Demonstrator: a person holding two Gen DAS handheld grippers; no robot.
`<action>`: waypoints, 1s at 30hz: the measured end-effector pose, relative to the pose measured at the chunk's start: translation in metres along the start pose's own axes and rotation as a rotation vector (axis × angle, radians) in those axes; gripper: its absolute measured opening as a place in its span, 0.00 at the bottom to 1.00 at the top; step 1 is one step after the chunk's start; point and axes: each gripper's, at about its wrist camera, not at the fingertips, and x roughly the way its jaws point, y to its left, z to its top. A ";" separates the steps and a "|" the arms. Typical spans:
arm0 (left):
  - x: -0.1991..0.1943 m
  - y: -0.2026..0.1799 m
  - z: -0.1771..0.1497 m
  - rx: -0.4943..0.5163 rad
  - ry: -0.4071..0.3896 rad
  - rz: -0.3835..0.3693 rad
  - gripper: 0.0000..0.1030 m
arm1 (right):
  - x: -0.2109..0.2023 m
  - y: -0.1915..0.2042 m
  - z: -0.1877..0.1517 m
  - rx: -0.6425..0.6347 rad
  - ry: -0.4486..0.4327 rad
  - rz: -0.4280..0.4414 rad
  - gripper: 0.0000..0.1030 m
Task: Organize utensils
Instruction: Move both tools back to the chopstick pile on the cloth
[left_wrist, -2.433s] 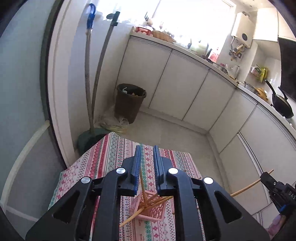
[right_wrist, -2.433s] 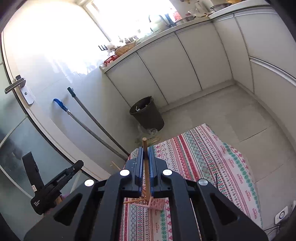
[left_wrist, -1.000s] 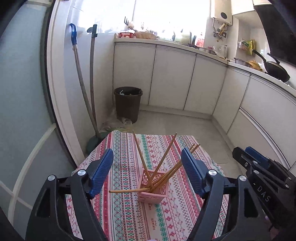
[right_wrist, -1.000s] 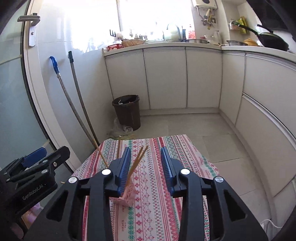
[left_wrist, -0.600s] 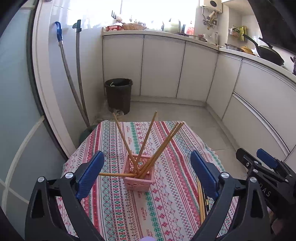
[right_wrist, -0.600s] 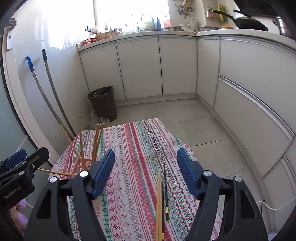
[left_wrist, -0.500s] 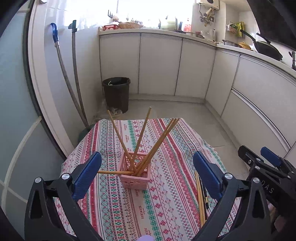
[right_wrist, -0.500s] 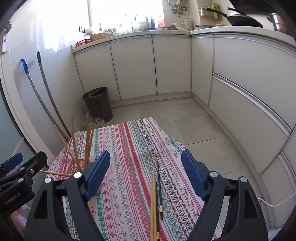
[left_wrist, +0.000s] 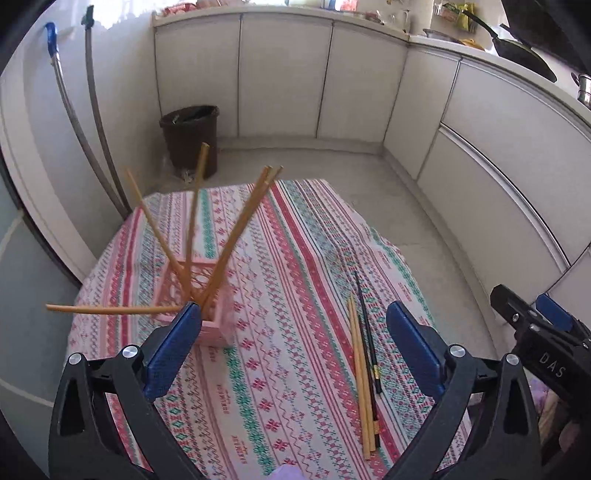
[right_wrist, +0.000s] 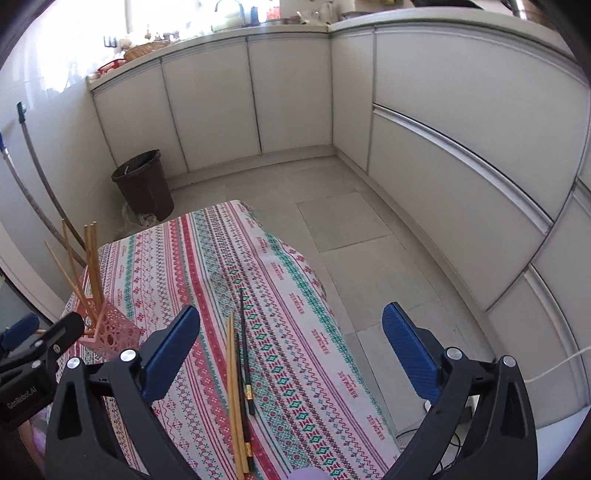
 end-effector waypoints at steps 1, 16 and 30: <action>0.010 -0.005 -0.001 0.000 0.036 -0.019 0.93 | 0.002 -0.008 0.001 0.027 0.012 0.005 0.93; 0.158 -0.043 0.001 -0.060 0.394 -0.041 0.91 | 0.016 -0.065 0.010 0.235 0.103 0.122 0.93; 0.202 -0.040 -0.007 -0.090 0.443 0.003 0.46 | 0.033 -0.077 0.008 0.279 0.167 0.172 0.93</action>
